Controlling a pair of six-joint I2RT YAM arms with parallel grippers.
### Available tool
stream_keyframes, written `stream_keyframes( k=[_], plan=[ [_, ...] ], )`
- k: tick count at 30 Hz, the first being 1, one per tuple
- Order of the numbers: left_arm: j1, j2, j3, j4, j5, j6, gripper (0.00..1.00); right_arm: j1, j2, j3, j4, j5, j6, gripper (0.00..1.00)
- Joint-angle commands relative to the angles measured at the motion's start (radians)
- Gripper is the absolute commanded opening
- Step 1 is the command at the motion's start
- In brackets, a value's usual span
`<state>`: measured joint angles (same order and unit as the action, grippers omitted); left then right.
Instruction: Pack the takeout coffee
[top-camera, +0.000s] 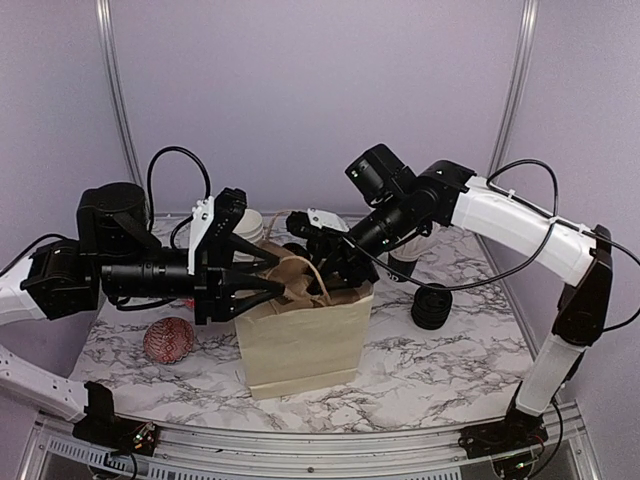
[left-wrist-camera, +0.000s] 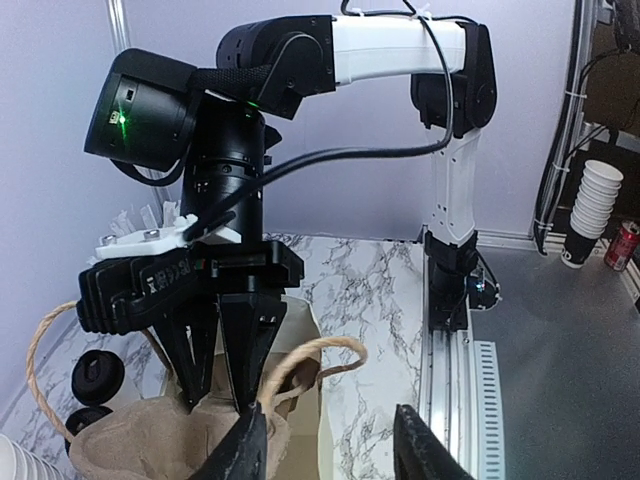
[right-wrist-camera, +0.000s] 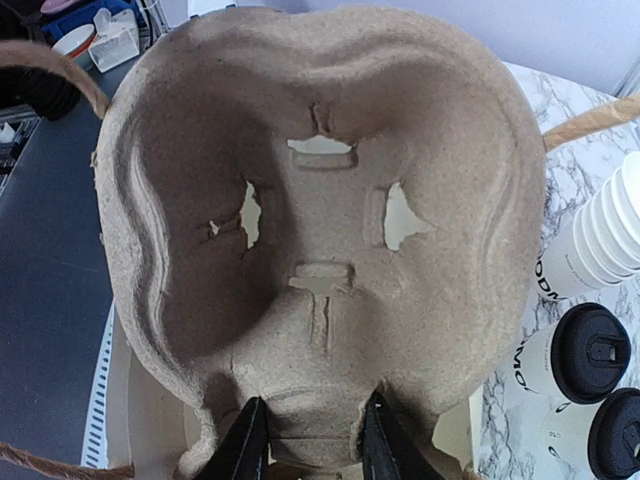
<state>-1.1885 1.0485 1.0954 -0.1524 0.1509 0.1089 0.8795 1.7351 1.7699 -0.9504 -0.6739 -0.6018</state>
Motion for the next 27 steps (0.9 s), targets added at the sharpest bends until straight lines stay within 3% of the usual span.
stream_keyframes(
  k=[1,7,11,15,20,27],
  plan=[
    [-0.026,-0.041,0.089,-0.048,-0.029,0.003,0.50,0.040,-0.016,0.034,-0.111,0.104,-0.071,0.30],
    [-0.025,-0.181,0.117,-0.052,-0.220,0.059,0.54,0.098,-0.035,0.007,-0.173,0.241,-0.119,0.30],
    [-0.021,-0.248,0.069,-0.056,-0.425,0.117,0.58,0.110,-0.054,0.004,-0.186,0.286,-0.122,0.30],
    [-0.006,-0.285,0.013,-0.021,-0.513,0.134,0.62,0.110,-0.103,0.025,-0.173,0.311,-0.129,0.30],
    [0.035,-0.248,0.010,-0.050,-0.485,0.094,0.70,0.110,-0.151,0.065,-0.178,0.250,-0.150,0.31],
    [0.154,-0.069,0.114,-0.175,-0.247,0.018,0.69,0.110,-0.133,0.031,-0.221,0.234,-0.176,0.31]
  ],
)
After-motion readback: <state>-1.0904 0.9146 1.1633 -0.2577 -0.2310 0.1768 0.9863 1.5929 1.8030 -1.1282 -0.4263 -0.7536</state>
